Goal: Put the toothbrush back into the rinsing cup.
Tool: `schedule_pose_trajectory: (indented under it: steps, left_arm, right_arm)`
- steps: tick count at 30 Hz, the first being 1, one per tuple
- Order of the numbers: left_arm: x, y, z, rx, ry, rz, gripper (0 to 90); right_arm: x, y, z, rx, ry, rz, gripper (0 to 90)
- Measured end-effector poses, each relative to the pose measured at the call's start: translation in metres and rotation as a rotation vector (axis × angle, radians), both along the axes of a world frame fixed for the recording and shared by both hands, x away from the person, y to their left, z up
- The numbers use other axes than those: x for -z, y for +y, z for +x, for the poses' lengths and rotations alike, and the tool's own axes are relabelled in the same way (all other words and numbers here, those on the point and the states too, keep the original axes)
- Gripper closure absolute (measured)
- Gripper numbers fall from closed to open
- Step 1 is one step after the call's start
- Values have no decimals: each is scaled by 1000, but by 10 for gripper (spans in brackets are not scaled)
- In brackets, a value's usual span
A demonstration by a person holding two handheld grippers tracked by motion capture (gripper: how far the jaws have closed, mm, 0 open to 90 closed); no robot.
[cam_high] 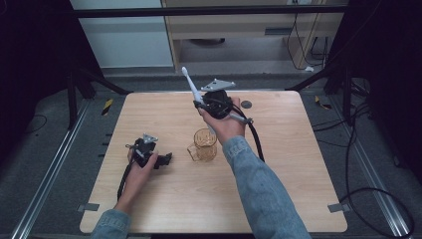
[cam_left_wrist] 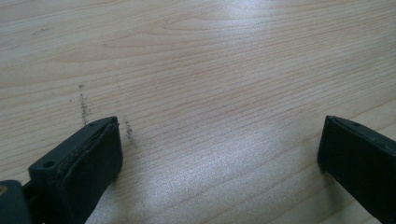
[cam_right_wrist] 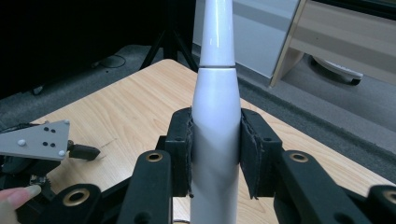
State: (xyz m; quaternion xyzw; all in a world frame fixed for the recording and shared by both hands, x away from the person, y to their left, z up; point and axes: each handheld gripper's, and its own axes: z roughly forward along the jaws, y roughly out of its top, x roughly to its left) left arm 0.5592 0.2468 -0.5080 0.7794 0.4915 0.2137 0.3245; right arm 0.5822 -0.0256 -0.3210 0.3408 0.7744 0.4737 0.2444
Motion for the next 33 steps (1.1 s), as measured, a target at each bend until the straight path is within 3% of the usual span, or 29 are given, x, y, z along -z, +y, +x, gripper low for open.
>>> schedule_pose_trajectory:
  steps: [13, 20, 33]
  left_arm:
    - [0, 0, 0, 0, 0, 0, 0]
    - [0, 0, 0, -1, -1, -1, 0]
    - [0, 0, 0, 1, 1, 0, 0]
  right_arm:
    - [6, 11, -3, -24, 5, 0, 669]
    - [25, 15, 0, -24, 42, -9, 669]
    - [46, 15, 2, -25, 74, -23, 669]
